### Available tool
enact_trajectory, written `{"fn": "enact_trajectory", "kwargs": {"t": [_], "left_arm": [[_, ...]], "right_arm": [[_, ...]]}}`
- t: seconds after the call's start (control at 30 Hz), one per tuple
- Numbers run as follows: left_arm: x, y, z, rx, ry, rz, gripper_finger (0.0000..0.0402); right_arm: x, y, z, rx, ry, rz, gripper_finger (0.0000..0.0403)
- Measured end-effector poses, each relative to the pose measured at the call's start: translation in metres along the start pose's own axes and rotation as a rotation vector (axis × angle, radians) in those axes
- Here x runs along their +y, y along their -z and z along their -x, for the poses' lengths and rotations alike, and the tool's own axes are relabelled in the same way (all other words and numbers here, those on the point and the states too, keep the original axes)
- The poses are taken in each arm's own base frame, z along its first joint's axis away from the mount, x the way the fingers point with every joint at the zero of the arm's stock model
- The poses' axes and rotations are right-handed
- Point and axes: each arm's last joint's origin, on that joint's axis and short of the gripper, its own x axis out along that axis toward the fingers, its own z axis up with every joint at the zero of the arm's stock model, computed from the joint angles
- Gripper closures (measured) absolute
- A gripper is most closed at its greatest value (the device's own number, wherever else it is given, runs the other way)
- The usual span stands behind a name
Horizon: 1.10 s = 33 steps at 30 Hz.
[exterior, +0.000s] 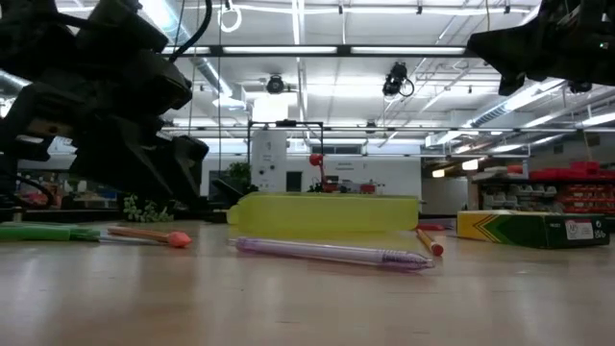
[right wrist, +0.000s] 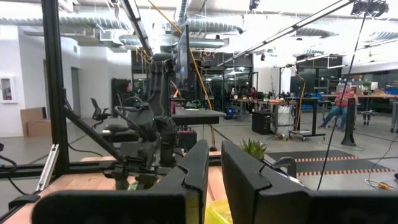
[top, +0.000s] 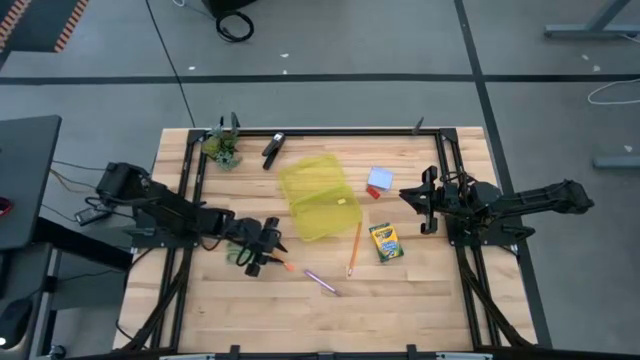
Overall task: Pack school essentials
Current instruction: Put the yellow pencil into the yellow supply box
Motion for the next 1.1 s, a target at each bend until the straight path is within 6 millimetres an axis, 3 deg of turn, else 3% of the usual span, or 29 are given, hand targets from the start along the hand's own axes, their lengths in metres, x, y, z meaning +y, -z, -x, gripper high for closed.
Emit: {"fn": "enact_trajectory", "kwargs": {"t": [0.23, 0.67, 1.1], "left_arm": [[0.011, 0.005, -0.012, -0.036, 0.003, 0.003, 0.0244], [0.009, 0.017, -0.027, -0.054, 0.089, -0.097, 0.0249], [0.006, 0.016, -0.028, -0.089, 0.152, -0.114, 0.0273]], "right_arm": [[0.000, 0.000, 0.000, 0.000, 0.000, 0.000, 0.0351], [0.000, 0.000, 0.000, 0.000, 0.000, 0.000, 0.0351], [0.000, 0.000, 0.000, 0.000, 0.000, 0.000, 0.0351]]}}
